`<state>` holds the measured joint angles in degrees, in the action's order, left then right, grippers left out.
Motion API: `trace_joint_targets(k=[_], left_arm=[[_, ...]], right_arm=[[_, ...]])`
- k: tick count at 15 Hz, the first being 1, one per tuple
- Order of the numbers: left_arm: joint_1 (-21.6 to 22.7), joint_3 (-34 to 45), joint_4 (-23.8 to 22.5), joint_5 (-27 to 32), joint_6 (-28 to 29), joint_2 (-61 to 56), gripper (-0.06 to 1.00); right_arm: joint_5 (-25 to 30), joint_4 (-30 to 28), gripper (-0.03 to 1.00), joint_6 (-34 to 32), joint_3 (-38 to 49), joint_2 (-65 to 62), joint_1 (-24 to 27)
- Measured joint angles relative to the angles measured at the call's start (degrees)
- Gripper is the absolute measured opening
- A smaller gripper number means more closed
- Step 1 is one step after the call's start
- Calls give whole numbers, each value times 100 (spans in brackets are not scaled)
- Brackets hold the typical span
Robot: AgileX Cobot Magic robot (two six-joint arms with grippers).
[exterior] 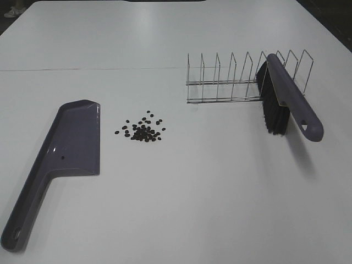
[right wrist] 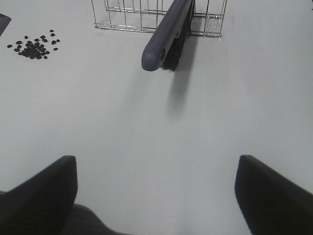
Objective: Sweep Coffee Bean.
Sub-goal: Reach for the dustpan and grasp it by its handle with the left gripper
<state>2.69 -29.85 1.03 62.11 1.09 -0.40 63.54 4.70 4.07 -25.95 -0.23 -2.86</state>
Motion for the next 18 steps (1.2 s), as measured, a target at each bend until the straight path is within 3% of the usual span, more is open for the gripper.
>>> trace_joint_targets(k=[18], left_arm=[[0, 0, 0, 0, 0, 0, 73]], right_arm=[[0, 0, 75, 0, 0, 0, 0]])
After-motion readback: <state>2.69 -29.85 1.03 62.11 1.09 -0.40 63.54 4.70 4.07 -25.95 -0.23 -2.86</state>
